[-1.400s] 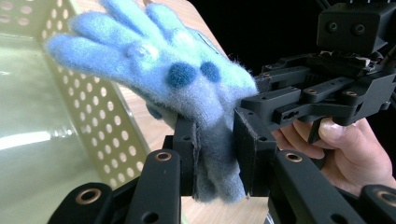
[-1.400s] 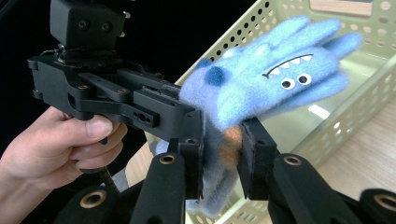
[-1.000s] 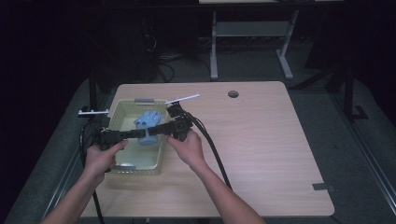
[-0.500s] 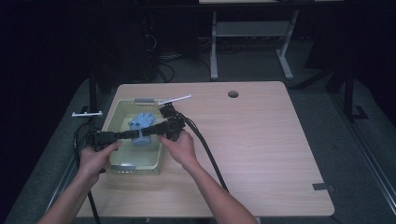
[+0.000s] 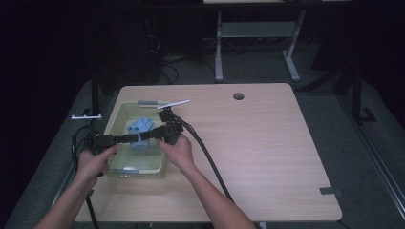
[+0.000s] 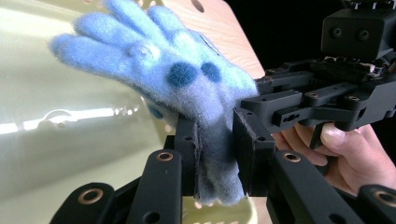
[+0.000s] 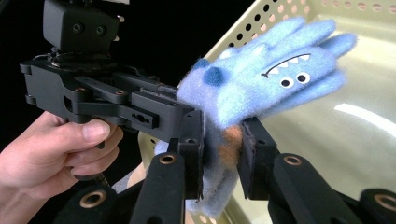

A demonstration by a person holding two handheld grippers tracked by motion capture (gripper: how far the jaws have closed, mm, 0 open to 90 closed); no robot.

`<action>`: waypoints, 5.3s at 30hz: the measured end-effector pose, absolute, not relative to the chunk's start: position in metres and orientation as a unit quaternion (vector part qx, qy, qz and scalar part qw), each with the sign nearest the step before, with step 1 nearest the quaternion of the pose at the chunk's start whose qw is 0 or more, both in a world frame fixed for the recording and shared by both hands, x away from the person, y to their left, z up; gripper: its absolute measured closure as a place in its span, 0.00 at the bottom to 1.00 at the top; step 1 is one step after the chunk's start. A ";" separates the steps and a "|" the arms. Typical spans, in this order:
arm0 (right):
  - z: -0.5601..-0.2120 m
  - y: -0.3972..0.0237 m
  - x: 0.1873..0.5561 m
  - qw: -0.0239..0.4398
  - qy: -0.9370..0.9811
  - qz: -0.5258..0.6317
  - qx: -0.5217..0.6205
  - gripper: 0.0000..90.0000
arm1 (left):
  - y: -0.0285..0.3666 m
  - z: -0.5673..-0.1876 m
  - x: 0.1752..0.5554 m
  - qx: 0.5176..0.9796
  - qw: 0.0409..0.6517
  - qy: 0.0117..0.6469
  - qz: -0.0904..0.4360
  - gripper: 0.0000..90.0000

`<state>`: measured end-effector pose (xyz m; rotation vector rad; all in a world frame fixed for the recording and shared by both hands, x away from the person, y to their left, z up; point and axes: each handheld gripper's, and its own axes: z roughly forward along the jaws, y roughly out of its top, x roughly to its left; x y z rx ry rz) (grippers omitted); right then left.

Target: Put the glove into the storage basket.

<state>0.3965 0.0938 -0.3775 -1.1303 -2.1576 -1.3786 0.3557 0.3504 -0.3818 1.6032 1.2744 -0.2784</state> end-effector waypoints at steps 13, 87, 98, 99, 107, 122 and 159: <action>-0.395 0.105 0.404 0.185 -0.759 -0.471 -0.410 0.81 | 0.358 -0.394 0.363 0.671 0.484 0.546 -0.133 0.80; -0.388 0.086 0.397 0.137 -0.776 -0.452 -0.418 0.77 | 0.333 -0.405 0.379 0.795 0.220 0.565 -0.031 0.65; -0.378 0.075 0.389 0.136 -0.769 -0.468 -0.414 0.77 | 0.319 -0.407 0.385 0.816 0.186 0.548 -0.018 0.89; -0.377 0.073 0.389 0.132 -0.770 -0.471 -0.410 0.77 | 0.317 -0.409 0.386 0.820 0.175 0.545 -0.020 0.89; -0.374 0.062 0.386 0.133 -0.762 -0.480 -0.414 0.75 | 0.312 -0.405 0.387 0.820 0.179 0.544 -0.018 0.84; -0.372 0.036 0.387 0.132 -0.750 -0.485 -0.429 0.70 | 0.320 -0.378 0.376 0.794 0.282 0.539 -0.013 0.75; -0.377 -0.072 0.385 0.119 -0.711 -0.507 -0.473 0.55 | 0.251 -0.360 0.355 0.783 0.400 0.476 -0.018 0.48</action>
